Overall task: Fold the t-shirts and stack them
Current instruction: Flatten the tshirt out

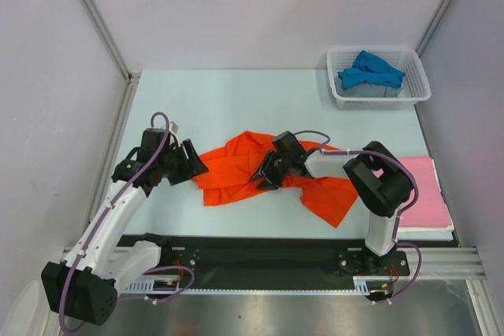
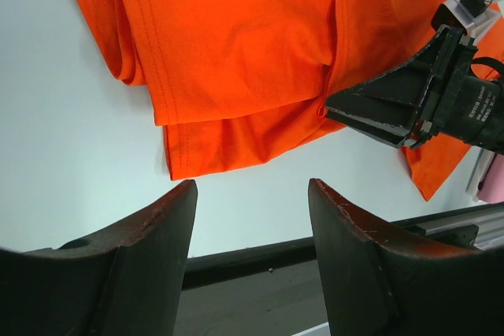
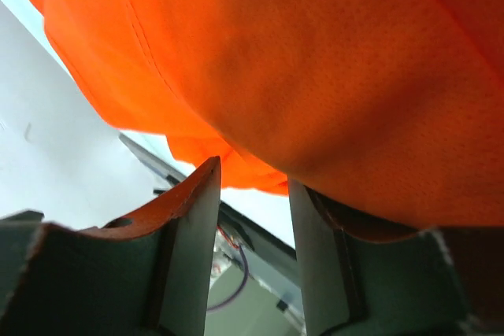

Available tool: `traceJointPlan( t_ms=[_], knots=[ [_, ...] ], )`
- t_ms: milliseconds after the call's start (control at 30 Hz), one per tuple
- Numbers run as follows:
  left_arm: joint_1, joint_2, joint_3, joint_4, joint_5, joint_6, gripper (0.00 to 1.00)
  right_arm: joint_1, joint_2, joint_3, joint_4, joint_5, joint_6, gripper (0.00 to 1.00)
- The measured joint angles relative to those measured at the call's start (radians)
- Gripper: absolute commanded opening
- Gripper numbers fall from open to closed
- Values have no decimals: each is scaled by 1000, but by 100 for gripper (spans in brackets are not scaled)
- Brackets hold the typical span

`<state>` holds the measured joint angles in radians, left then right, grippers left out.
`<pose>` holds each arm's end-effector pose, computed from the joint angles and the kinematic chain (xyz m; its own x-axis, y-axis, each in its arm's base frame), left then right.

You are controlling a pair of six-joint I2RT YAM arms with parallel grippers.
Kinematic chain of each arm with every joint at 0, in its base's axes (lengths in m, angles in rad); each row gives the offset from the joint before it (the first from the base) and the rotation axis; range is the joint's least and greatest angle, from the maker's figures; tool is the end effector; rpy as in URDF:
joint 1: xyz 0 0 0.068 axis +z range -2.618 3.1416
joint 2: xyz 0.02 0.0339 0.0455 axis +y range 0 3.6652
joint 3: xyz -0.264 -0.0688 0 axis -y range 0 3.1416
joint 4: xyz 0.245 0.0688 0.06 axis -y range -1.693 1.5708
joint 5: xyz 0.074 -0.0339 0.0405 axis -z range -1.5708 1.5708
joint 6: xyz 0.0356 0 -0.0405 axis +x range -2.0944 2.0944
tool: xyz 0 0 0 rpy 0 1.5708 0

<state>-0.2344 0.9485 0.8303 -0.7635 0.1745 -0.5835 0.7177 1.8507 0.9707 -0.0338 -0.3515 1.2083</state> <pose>0.1793 -0.0492 0.2745 -0.8117 -0.3640 -0.4568 -0.1331 0.8768 -0.4621 0.2638 0.2466 0.1316 -0.9370 0.3473 0.0383 0.2826 0.6887 0.6677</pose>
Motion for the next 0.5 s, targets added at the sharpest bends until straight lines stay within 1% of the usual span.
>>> traceJointPlan(
  t_ms=[67,167,267,300,367,500],
  knots=[
    [1,0,0,0,6,0,64,-2,8,5,9,-10,12,44],
    [1,0,0,-1,11,5,64,0,14,14,-1,-3,10,39],
    [2,0,0,-1,12,8,64,0,38,56,-43,13,-18,23],
    [2,0,0,-1,12,8,64,0,50,79,-62,19,-35,11],
    [2,-1,0,-1,12,8,64,0,62,110,-103,33,-71,0],
    [4,-4,0,-2,6,12,64,2,42,143,-211,84,-166,0]
  ],
)
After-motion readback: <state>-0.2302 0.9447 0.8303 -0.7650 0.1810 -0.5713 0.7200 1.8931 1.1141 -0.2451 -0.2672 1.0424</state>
